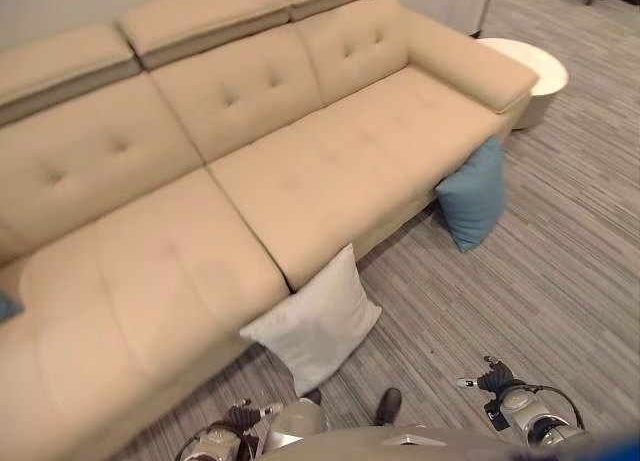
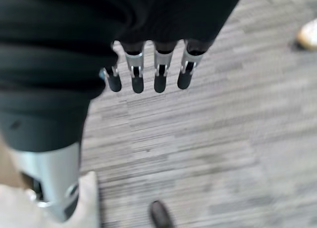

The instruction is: Pick up all the scattered cushions and arrange them neatly on the sofa.

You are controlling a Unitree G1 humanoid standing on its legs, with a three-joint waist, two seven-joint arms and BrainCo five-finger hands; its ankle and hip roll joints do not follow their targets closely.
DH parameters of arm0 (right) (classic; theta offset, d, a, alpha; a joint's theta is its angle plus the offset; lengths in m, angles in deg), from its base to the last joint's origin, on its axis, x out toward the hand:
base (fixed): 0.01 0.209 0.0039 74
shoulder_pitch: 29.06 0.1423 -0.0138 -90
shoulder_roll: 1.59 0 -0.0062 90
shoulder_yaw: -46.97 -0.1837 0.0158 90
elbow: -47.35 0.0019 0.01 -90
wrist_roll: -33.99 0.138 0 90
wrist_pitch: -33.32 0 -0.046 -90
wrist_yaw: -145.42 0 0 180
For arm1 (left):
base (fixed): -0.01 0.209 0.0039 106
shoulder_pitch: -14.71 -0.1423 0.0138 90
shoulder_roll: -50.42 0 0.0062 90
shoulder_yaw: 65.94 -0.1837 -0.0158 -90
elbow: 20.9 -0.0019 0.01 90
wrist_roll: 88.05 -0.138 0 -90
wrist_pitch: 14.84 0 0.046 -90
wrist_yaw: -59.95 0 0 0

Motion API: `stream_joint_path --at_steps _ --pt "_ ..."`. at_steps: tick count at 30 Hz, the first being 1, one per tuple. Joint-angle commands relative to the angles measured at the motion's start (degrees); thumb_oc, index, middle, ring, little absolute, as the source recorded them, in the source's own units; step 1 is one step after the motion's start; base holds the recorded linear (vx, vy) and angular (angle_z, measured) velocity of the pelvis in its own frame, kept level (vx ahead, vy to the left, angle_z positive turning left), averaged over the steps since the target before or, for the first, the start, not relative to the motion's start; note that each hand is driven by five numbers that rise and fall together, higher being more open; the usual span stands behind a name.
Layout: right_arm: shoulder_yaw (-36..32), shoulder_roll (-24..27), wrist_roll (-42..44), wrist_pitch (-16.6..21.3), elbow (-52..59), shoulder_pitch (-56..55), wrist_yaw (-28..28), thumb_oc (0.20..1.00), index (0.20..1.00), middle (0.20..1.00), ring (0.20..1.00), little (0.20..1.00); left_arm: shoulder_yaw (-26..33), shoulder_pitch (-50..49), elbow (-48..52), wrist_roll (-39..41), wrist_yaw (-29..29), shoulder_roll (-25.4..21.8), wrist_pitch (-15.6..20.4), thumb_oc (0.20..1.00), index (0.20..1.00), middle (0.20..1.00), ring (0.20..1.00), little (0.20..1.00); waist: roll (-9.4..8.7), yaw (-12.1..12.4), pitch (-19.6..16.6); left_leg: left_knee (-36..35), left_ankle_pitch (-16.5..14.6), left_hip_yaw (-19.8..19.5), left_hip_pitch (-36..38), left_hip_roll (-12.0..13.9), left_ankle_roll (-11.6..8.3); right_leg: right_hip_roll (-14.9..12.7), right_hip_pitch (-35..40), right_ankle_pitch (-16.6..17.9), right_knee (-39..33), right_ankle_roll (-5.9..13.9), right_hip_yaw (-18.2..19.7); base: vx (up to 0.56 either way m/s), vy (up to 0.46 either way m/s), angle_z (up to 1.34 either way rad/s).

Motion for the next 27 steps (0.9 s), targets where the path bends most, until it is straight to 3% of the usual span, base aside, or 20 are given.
stream_joint_path --at_steps 1,2,3,5,10,11,13,15,16,18,22,23,25,27 --pt "-0.8 2.1 1.7 0.5 -0.1 -1.5 0.9 1.000 1.000 1.000 1.000 1.000 -1.5 1.3 0.8 -0.2 0.5 0.3 0.6 1.000 1.000 1.000 1.000 1.000 1.99 -2.7 0.0 -1.1 -5.2 15.0 0.7 3.1 2.88 -5.5 2.7 -4.3 4.6 7.81 4.3 -0.02 -0.119 1.41" --pt "-0.8 2.1 1.7 0.5 -0.1 -1.5 0.9 1.000 1.000 1.000 1.000 1.000 -1.5 1.3 0.8 -0.2 0.5 0.3 0.6 1.000 1.000 1.000 1.000 1.000 2.00 -2.7 0.0 -1.0 -5.2 15.0 0.7 3.1 2.88 -5.5 2.7 -4.3 4.6 7.81 4.2 0.07 -0.063 1.62" --pt "-1.4 2.0 2.2 0.6 -0.2 -1.8 0.7 1.000 1.000 1.000 1.000 1.000 -1.5 1.3 0.9 -0.8 0.4 0.2 0.5 1.000 1.000 1.000 1.000 1.000 2.34 -3.5 -0.6 -0.9 -7.2 19.8 1.6 3.7 2.90 -5.0 3.7 -5.6 4.3 8.00 2.5 0.09 -0.027 1.42" --pt "-1.5 1.8 2.3 0.5 -0.3 -1.9 0.5 1.000 1.000 1.000 1.000 1.000 -1.6 1.1 1.4 -1.2 0.0 0.1 0.3 1.000 1.000 1.000 1.000 1.000 2.65 -3.7 -1.1 -2.4 -7.3 21.3 2.2 3.0 3.24 -4.8 4.2 -5.6 4.1 8.11 1.0 0.11 0.015 0.65" --pt "-1.0 1.1 1.7 0.4 0.5 -1.5 0.2 1.000 1.000 1.000 1.000 1.000 -1.1 0.8 1.5 -1.0 0.0 -0.6 0.3 1.000 1.000 1.000 1.000 1.000 2.39 -2.4 -1.6 -6.0 -7.3 18.0 3.9 0.1 4.16 -5.4 4.5 -6.1 6.6 8.82 0.2 0.07 0.096 0.60" --pt "-0.8 0.9 0.8 0.2 0.9 -1.0 -0.2 1.000 1.000 1.000 1.000 1.000 -0.6 0.6 1.4 -0.8 -0.2 -0.8 0.2 1.000 1.000 1.000 1.000 1.000 2.76 -1.7 -1.3 -8.0 -5.9 16.5 4.6 -1.3 5.79 -7.7 2.4 -5.1 13.0 9.06 -1.1 0.02 0.196 0.08" --pt "-0.5 0.9 0.2 0.0 1.0 -0.7 -0.3 1.000 1.000 1.000 1.000 1.000 -0.6 0.6 1.3 -1.0 -0.2 -1.0 0.1 1.000 1.000 1.000 1.000 1.000 3.24 -1.5 -1.0 -8.2 -5.9 15.5 4.7 -1.7 6.61 -9.0 0.9 -5.0 16.9 9.85 -0.9 0.03 0.141 0.11" --pt "-0.3 0.8 0.2 0.1 1.6 -0.4 -0.3 1.000 1.000 1.000 1.000 1.000 -0.6 0.7 1.1 -0.8 -0.1 -1.5 0.2 1.000 1.000 1.000 1.000 1.000 4.09 -2.0 -0.2 -8.8 -5.5 13.7 5.5 -2.0 7.41 -10.0 -2.3 -4.2 23.9 10.48 2.0 0.06 0.118 0.30" --pt "-0.5 0.8 0.6 0.3 2.0 -0.2 -0.4 1.000 1.000 1.000 1.000 1.000 -0.6 0.8 1.1 -0.5 -0.1 -1.7 0.3 1.000 1.000 1.000 1.000 1.000 4.41 -2.5 0.0 -9.6 -5.2 12.4 6.1 -2.3 7.52 -9.2 -3.6 -4.2 24.7 10.57 4.9 0.06 0.058 0.30" --pt "-0.3 0.7 1.1 0.4 1.9 -0.1 -0.4 1.000 1.000 1.000 1.000 1.000 -0.7 0.7 0.9 0.0 0.0 -1.8 0.8 1.000 1.000 1.000 1.000 1.000 4.40 -3.0 -0.2 -10.9 -5.0 9.6 7.3 -2.6 6.91 -7.5 -4.0 -5.0 18.7 9.85 10.6 0.19 -0.082 0.45" --pt "0.0 0.8 1.2 0.0 1.9 0.5 -0.3 1.000 1.000 1.000 1.000 1.000 -1.5 1.4 0.1 -0.4 0.5 -1.8 1.0 1.000 1.000 1.000 1.000 1.000 4.01 -5.3 -0.3 -12.8 -4.6 5.3 9.0 -3.1 5.96 -4.9 -7.1 -1.9 12.1 10.94 19.9 0.20 -0.129 0.64" --pt "-0.2 0.8 1.5 0.2 1.7 0.3 -0.4 1.000 1.000 1.000 1.000 1.000 -1.7 1.8 -0.1 -0.6 0.5 -1.8 1.2 1.000 1.000 1.000 1.000 1.000 3.59 -5.4 -0.4 -12.7 -4.7 4.2 8.9 -3.4 5.57 -5.2 -5.8 -1.8 10.1 11.07 20.1 0.21 -0.220 1.19" --pt "0.2 0.9 1.6 0.8 2.0 0.1 -0.5 1.000 1.000 1.000 1.000 1.000 -1.3 1.4 -0.7 -0.3 0.4 -1.4 1.4 1.000 1.000 1.000 1.000 1.000 2.89 -5.3 -1.2 -13.3 -4.1 2.7 8.9 -1.3 2.84 -4.8 -2.8 -1.9 7.4 10.03 15.7 0.24 -0.346 1.55" --pt "0.1 1.2 2.0 1.3 2.6 0.1 -0.5 1.000 1.000 1.000 1.000 1.000 -1.2 1.5 -0.5 0.4 0.3 -1.2 1.4 1.000 1.000 1.000 1.000 1.000 2.58 -5.5 -1.1 -12.9 -3.8 2.6 8.1 -0.2 1.95 -4.2 -1.5 -2.3 6.4 9.43 13.8 0.10 -0.269 1.03"
